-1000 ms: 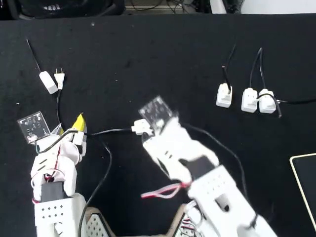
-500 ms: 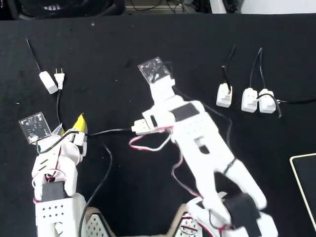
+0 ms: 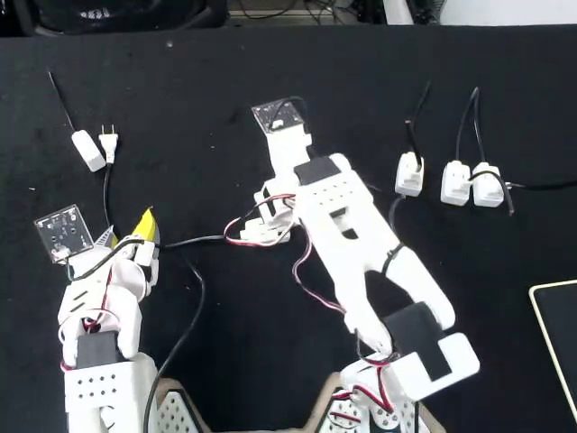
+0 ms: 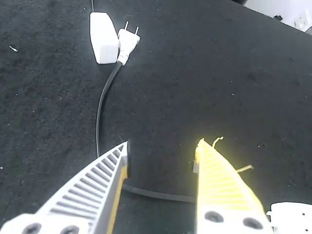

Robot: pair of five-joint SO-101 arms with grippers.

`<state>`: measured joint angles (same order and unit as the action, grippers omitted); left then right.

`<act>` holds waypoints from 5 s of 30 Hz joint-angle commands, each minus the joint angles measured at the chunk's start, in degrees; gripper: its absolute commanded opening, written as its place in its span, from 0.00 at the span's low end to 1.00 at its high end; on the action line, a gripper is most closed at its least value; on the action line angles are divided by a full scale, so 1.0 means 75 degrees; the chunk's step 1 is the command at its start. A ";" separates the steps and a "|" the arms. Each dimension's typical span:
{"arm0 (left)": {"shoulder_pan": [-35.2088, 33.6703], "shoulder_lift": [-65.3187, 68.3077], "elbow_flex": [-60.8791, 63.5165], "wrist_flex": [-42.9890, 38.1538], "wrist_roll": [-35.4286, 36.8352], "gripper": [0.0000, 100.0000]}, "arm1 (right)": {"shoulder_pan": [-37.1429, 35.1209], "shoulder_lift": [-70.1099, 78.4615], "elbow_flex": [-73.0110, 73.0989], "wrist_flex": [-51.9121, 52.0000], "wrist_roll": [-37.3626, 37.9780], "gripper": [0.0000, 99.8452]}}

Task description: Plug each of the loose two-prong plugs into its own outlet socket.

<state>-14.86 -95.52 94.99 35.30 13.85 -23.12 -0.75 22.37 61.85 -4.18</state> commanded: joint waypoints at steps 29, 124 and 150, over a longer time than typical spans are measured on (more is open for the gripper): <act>-0.0041 -0.0070 -0.0076 -0.0164 0.0094 0.22 | 0.0258 -0.0815 0.0697 -0.0551 0.0000 0.01; -0.0111 -0.0082 -0.0088 -0.0164 0.0047 0.22 | -0.0574 -0.0240 -0.0709 0.0176 0.0938 0.30; -0.0686 -0.0082 -0.0135 -0.0152 0.0105 0.22 | -0.0738 0.1495 -0.0697 0.0774 0.9506 0.26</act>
<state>-19.96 -95.52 94.99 35.30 14.02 -27.60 9.54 17.45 69.05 64.84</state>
